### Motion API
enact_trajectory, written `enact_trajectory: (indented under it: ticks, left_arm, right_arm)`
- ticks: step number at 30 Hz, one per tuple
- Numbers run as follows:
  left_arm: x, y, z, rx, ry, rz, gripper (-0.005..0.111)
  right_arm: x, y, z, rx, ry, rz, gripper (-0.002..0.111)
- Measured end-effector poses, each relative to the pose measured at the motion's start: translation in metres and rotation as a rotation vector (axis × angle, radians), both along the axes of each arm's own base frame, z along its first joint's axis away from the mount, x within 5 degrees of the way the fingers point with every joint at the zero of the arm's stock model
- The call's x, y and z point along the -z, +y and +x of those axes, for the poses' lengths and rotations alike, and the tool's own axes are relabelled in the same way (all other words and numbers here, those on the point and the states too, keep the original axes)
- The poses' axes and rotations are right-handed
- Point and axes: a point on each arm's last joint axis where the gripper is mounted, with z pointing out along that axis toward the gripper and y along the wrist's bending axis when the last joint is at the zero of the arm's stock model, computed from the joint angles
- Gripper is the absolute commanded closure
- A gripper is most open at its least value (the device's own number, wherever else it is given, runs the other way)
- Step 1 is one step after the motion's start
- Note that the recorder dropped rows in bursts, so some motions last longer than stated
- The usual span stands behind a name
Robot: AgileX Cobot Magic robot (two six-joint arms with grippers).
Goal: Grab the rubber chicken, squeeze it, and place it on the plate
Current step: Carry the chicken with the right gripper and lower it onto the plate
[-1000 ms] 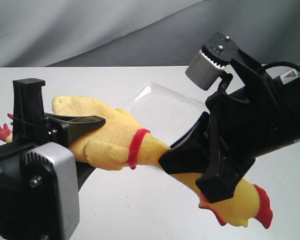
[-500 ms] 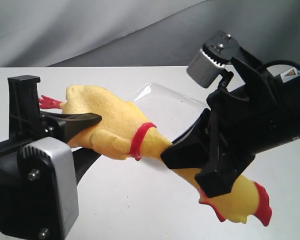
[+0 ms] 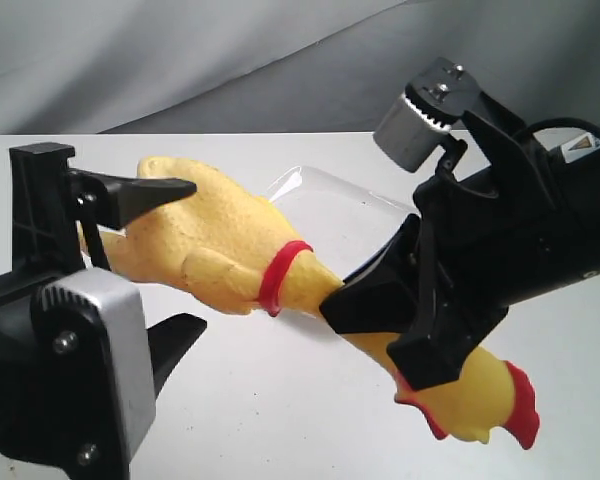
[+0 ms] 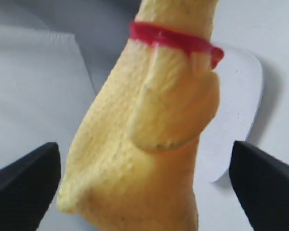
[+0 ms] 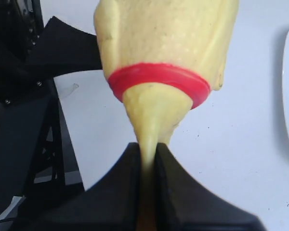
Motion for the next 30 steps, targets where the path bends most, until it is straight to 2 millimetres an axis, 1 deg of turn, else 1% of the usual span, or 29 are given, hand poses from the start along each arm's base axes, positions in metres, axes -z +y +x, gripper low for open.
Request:
enact_trajectory:
  ticks: [3,6,10,15,16,18,20,21,22,23,24,25,26,27,28,29,30]
  left_arm:
    - [-0.012,0.009,0.008,-0.148,-0.053,-0.027,0.03]
    - [-0.037,0.016,0.007,-0.22,-0.066,-0.154,0.038]
    - [-0.061,0.027,-0.001,-0.234,-0.04,-0.331,0.048]
    - [-0.077,0.041,-0.014,-0.203,-0.013,-0.477,0.065]
    - [-0.078,0.043,-0.015,-0.203,-0.007,-0.494,0.07]
    - [-0.08,0.048,-0.019,-0.205,0.01,-0.529,0.081]
    - [-0.081,0.051,-0.021,-0.209,0.028,-0.553,0.092]
    - [-0.081,0.052,-0.022,-0.211,0.037,-0.564,0.101]
    - [-0.081,0.052,-0.022,-0.212,0.045,-0.572,0.106]
    - [-0.081,0.052,-0.022,-0.213,0.047,-0.573,0.107]
    - [-0.08,0.052,-0.022,-0.214,0.051,-0.575,0.107]
    - [-0.08,0.052,-0.022,-0.214,0.051,-0.575,0.107]
    - [-0.08,0.052,-0.022,-0.214,0.051,-0.575,0.107]
    - [-0.08,0.052,-0.022,-0.214,0.051,-0.575,0.107]
    - [-0.08,0.052,-0.022,-0.214,0.051,-0.575,0.107]
    - [-0.08,0.052,-0.022,-0.215,0.057,-0.578,0.107]
    - [-0.08,0.052,-0.022,-0.216,0.061,-0.58,0.107]
  right_arm:
    - [-0.002,0.0,0.01,0.071,-0.075,0.01,0.108]
    - [0.0,-0.003,0.032,0.222,-0.213,-0.008,0.108]
    - [0.018,0.003,0.062,0.313,-0.295,-0.054,0.108]
    - [0.054,0.024,0.105,0.346,-0.284,-0.117,0.108]
    - [0.059,0.027,0.113,0.35,-0.279,-0.123,0.108]
    - [0.077,0.033,0.128,0.367,-0.241,-0.147,0.108]
    - [0.093,0.032,0.144,0.403,-0.196,-0.164,0.108]
    - [0.1,0.029,0.152,0.429,-0.176,-0.171,0.108]
    - [0.113,0.023,0.163,0.478,-0.144,-0.18,0.108]
    - [0.121,0.019,0.167,0.493,-0.125,-0.192,0.108]
    - [0.133,0.012,0.173,0.519,-0.095,-0.21,0.108]
    - [0.14,0.011,0.175,0.526,-0.078,-0.22,0.108]
    - [0.151,0.009,0.176,0.523,-0.053,-0.242,0.107]
    - [0.155,0.009,0.177,0.517,-0.048,-0.252,0.098]
    - [0.158,0.009,0.177,0.506,-0.05,-0.267,0.082]
    - [0.159,0.009,0.177,0.494,-0.054,-0.278,0.072]
    - [0.159,0.008,0.176,0.484,-0.056,-0.287,0.055]
